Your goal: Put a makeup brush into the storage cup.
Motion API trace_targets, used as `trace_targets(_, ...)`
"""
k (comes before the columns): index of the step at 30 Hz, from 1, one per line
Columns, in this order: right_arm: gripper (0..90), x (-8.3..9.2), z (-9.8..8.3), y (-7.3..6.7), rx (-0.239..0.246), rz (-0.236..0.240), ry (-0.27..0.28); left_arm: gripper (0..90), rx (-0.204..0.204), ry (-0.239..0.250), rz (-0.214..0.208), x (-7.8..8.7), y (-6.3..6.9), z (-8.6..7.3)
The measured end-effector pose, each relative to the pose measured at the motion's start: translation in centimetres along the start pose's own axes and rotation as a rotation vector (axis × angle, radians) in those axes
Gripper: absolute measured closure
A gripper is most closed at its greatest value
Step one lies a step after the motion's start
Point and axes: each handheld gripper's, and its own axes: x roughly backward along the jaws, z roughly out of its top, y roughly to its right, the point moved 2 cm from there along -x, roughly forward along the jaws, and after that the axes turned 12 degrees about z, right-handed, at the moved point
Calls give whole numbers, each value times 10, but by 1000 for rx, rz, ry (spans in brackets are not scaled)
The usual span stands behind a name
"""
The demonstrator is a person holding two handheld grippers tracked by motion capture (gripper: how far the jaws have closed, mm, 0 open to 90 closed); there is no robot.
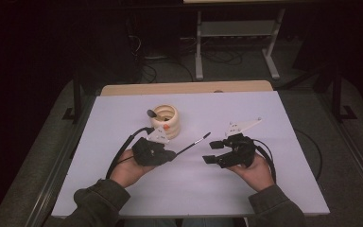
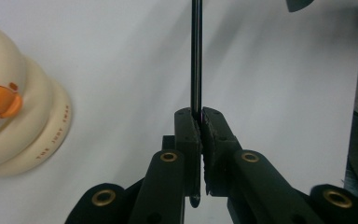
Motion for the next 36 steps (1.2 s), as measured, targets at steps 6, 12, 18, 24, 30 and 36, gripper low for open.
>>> trace_targets(6,394,-6,3,-1,-5,42,13,859,-15,21,-17,-1,6,0)
trace_targets(12,474,-8,5,1,-7,75,41,859,-34,36,-40,-2,13,1)
trace_targets(18,617,-8,5,2,-15,130,72,859,-65,25,-51,-5,17,-1)
trace_targets(24,718,-8,6,4,-32,189,96,859,-78,23,-62,-8,19,-2)
trace_targets(30,825,-12,6,3,-41,256,106,863,-90,17,-70,-12,23,-4)
trace_targets(36,848,-14,7,2,-25,299,90,860,-103,10,-100,-15,25,-7)
